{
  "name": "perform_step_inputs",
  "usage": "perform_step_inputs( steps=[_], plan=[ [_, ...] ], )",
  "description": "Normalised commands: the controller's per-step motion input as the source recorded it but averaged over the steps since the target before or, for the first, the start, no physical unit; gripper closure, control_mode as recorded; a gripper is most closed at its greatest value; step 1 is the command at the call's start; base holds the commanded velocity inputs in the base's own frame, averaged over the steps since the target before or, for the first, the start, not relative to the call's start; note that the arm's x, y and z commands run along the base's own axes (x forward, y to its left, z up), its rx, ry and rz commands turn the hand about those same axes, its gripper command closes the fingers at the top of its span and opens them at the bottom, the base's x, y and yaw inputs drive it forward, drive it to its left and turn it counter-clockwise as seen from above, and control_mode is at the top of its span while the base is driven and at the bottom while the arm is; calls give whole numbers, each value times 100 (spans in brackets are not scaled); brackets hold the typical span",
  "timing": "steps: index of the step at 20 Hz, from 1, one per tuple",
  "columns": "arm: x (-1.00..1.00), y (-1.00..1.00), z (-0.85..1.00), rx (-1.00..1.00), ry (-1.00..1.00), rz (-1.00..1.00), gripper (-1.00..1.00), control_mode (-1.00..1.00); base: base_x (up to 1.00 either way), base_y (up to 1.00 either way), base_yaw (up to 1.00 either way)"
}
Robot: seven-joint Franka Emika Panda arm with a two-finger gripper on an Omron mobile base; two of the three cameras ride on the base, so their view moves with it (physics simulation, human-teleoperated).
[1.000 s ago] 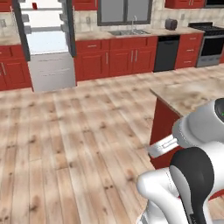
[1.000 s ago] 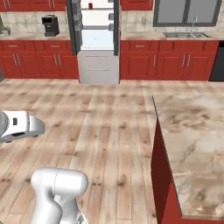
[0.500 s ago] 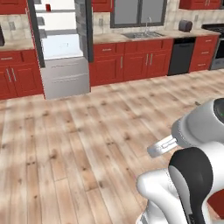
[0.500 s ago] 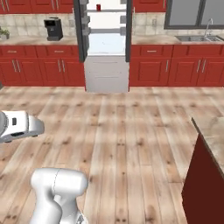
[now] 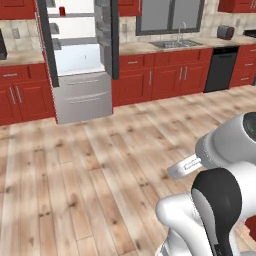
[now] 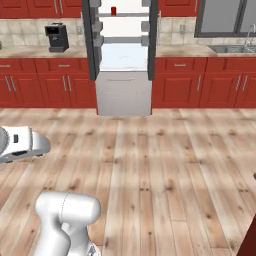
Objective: Open the fridge, grab two sodas, and place both sodas inside the bowl with ice on the dining counter.
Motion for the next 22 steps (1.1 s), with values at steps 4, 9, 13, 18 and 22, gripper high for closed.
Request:
perform_step_inputs(
  steps=[4,9,13,18,22],
  plan=[
    [0,0,0,0,0,0,-100,100,100,0,3],
    [0,0,0,0,0,0,-100,100,100,0,3],
    [0,0,0,0,0,0,-100,100,100,-8,4],
    [0,0,0,0,0,0,-100,100,100,-22,4],
    [0,0,0,0,0,0,-100,100,100,-29,2]
  ],
)
